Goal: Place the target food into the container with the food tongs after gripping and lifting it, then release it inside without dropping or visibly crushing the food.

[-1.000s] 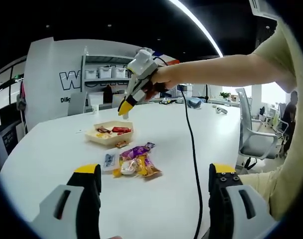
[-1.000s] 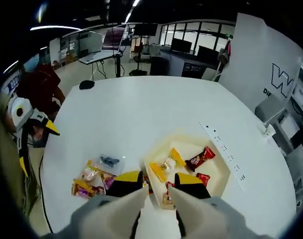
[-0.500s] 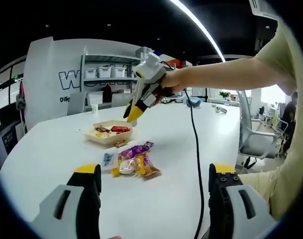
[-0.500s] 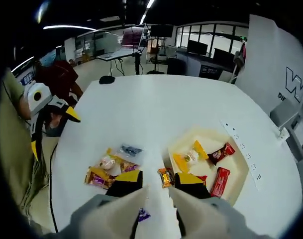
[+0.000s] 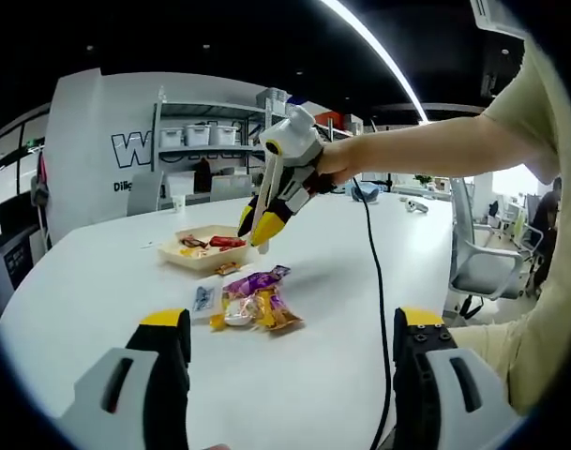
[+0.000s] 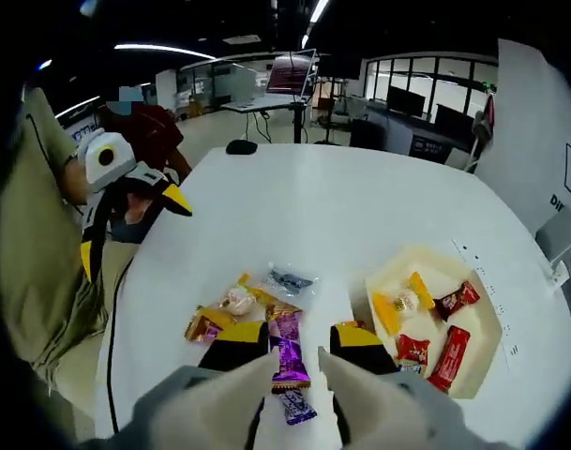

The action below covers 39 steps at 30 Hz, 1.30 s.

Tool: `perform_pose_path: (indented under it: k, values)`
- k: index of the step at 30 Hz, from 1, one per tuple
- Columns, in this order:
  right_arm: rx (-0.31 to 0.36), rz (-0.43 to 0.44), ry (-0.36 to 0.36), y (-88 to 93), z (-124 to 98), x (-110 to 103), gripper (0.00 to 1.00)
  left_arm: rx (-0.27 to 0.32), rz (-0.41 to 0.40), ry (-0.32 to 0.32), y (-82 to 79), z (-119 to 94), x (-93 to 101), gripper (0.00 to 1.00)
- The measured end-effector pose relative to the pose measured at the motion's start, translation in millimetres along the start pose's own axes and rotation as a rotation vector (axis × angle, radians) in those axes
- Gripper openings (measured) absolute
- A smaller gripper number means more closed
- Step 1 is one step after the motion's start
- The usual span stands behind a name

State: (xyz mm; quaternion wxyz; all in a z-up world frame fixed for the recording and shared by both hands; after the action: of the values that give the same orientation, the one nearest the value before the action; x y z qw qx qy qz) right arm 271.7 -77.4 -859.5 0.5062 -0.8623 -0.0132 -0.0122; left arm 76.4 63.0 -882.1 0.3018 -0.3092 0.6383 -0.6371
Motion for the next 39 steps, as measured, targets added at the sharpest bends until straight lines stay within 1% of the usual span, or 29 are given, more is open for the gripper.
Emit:
perform_pose_path:
  k: [3,10,13,24,29,31,34,39]
  values:
    - [0.022,-0.024,-0.032,0.3,3.9,-4.0,0.21,0.001,-0.001,-0.001,0.1,-0.3,-0.2,0.87]
    - [0.034,-0.019,-0.056,2.8,14.0,-7.9,0.22,0.001,-0.004,-0.004,0.8,-1.5,-0.3,0.87]
    - [0.049,-0.015,-0.068,2.1,17.4,-10.0,0.22,0.002,-0.004,-0.006,1.5,-2.2,-1.4,0.87]
    - [0.048,-0.046,-0.106,3.3,25.9,-15.0,0.22,0.001,-0.009,-0.012,3.3,-3.6,-2.7,0.87]
    - [0.035,-0.052,-0.110,6.6,28.3,-14.4,0.22,0.000,-0.012,-0.013,4.0,-3.7,-3.6,0.87]
    - [0.020,-0.063,-0.109,9.6,29.6,-13.7,0.23,-0.002,-0.011,-0.013,4.4,-3.8,-3.9,0.87]
    - [0.022,-0.063,-0.105,10.9,30.4,-12.2,0.23,-0.002,-0.011,-0.014,4.1,-3.9,-4.4,0.87]
    - [0.007,-0.079,-0.102,15.5,34.7,-10.2,0.23,-0.002,-0.010,-0.014,3.3,-3.9,-5.3,0.87]
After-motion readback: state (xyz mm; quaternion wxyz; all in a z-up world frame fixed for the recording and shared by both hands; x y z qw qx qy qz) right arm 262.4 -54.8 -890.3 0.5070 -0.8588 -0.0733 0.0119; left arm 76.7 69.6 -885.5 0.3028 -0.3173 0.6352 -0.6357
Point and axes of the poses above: the point that each gripper's makers call its tool centre point, and the gripper's own axes: z roughly forward along the fingers, x roughly to its right, y roughly out of its underside, the point moved 7 cm from there along -z, roughly backward along the fingers, and after that the axes turned 14 degrees about x, right-handed, at the moved point
